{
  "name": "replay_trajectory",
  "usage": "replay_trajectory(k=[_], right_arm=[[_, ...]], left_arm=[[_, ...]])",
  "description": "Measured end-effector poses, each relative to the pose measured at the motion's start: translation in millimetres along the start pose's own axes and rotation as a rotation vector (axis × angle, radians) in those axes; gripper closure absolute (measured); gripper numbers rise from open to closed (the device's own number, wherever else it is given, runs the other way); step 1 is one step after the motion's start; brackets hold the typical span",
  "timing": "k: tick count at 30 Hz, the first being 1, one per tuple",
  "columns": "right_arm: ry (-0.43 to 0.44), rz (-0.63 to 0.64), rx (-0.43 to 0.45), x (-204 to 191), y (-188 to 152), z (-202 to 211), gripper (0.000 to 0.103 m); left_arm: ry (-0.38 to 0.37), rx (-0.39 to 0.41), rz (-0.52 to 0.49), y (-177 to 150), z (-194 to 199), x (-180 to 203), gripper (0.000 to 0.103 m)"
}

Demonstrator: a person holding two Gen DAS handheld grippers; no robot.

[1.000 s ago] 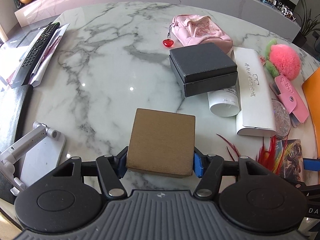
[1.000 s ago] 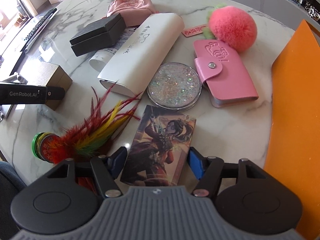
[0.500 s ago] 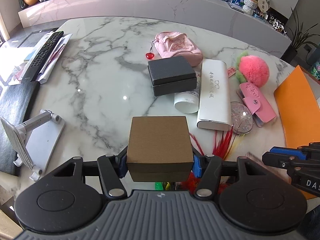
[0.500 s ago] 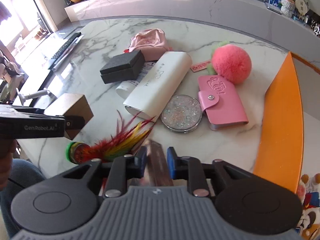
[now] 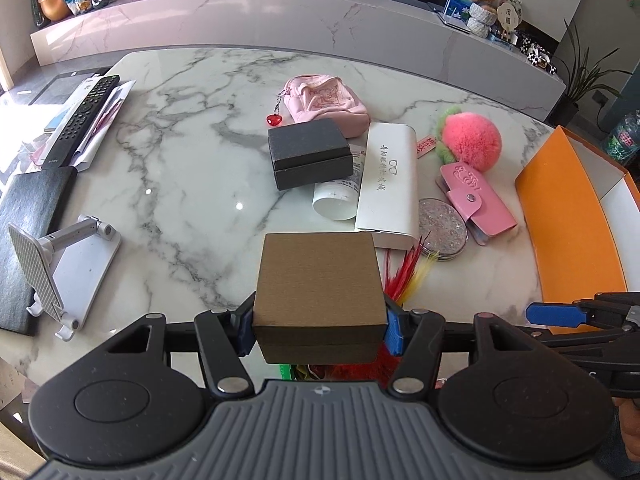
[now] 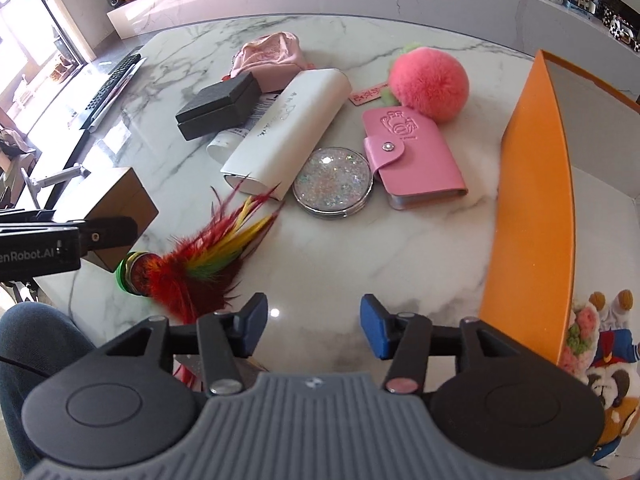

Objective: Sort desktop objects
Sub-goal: 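Grasp the silver photo-card pack with right tool while left tool holds the cube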

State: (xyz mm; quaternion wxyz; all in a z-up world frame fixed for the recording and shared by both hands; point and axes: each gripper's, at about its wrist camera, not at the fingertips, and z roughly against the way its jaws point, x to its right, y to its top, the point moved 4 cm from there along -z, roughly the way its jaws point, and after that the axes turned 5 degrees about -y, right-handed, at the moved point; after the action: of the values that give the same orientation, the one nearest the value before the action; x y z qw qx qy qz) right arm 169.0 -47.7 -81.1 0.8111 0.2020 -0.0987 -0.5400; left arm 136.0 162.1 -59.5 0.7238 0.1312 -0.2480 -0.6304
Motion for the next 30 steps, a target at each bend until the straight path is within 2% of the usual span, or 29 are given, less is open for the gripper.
replay_trajectory(k=[4, 8, 14, 20, 22, 26, 30], right_arm=[[0.049, 0.092, 0.014, -17.8, -4.1, 13.8, 0.036], [0.118, 0.230, 0.002, -39.1, -13.9, 25.8, 0.037], [0.060, 0.422, -0.065, -59.0, -28.5, 3.9, 0.046], [0.064, 0.435, -0.087, -61.4, -35.6, -9.6, 0.064], [0.072, 0.418, -0.085, -60.9, -36.7, -8.3, 0.077], [0.089, 0.370, -0.075, -56.2, -38.4, -1.8, 0.079], [0.116, 0.306, -0.007, -43.6, -35.5, 24.4, 0.079]], left_arm=[[-0.007, 0.002, 0.001, -1.2, 2.1, -5.2, 0.035], [-0.021, -0.005, -0.014, -3.0, 3.9, -6.2, 0.035], [-0.048, 0.007, -0.030, -7.6, 16.0, -0.1, 0.035], [-0.043, 0.011, -0.045, -12.9, 26.1, 8.1, 0.035], [-0.046, 0.012, -0.050, -14.1, 28.7, 12.6, 0.035], [-0.067, 0.015, -0.079, -15.4, 34.4, 27.9, 0.035], [-0.086, 0.027, -0.118, -11.5, 40.2, 49.6, 0.035]])
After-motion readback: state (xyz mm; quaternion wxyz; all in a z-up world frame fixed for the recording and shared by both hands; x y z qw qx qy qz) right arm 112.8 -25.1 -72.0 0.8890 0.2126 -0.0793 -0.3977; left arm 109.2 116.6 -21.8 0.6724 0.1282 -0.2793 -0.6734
